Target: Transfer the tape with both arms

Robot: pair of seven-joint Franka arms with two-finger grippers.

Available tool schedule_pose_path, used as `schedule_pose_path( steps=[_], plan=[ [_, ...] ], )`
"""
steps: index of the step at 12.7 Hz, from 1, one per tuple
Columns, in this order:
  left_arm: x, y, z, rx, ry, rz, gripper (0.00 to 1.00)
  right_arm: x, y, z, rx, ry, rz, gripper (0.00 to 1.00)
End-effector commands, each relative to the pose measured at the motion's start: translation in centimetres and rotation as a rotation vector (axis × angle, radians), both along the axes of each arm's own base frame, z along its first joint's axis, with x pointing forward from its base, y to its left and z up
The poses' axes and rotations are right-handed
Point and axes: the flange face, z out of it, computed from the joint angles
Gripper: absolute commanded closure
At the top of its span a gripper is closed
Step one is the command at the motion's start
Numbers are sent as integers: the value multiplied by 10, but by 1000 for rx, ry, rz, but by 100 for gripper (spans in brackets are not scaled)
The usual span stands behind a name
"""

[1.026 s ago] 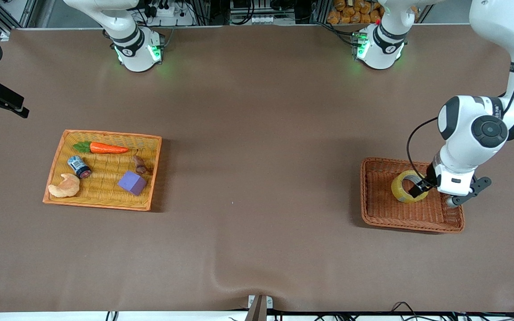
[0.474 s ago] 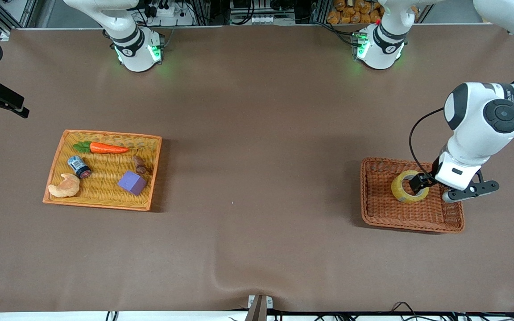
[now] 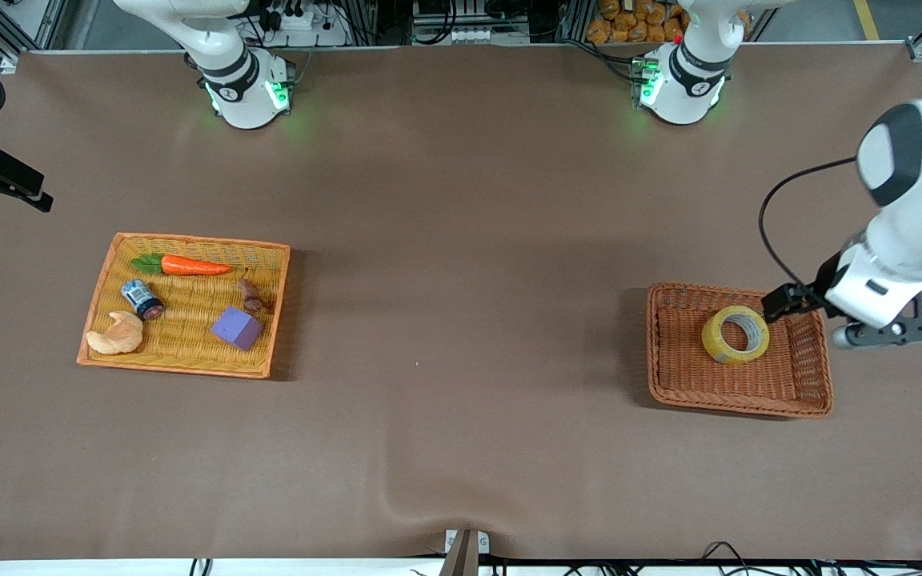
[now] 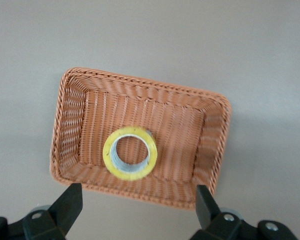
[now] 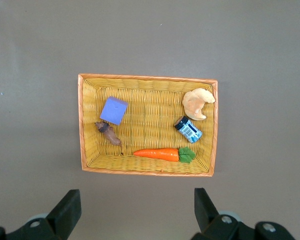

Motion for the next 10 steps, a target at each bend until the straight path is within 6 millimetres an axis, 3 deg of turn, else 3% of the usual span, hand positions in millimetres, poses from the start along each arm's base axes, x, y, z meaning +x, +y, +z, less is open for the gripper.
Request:
schedule_pose_path(
  steps=[1, 6, 7, 10],
  plan=[
    [-25, -3, 52, -18, 4, -36, 0, 2, -1, 2, -7, 6, -11, 0],
    [-81, 9, 122, -31, 68, -76, 0, 2, 1, 2, -8, 6, -5, 0],
    [-82, 6, 134, -28, 60, -77, 0, 2, 1, 2, -8, 6, -7, 0],
    [-81, -9, 142, 13, 53, -99, 0, 2, 2, 1, -7, 8, 1, 0]
  ],
)
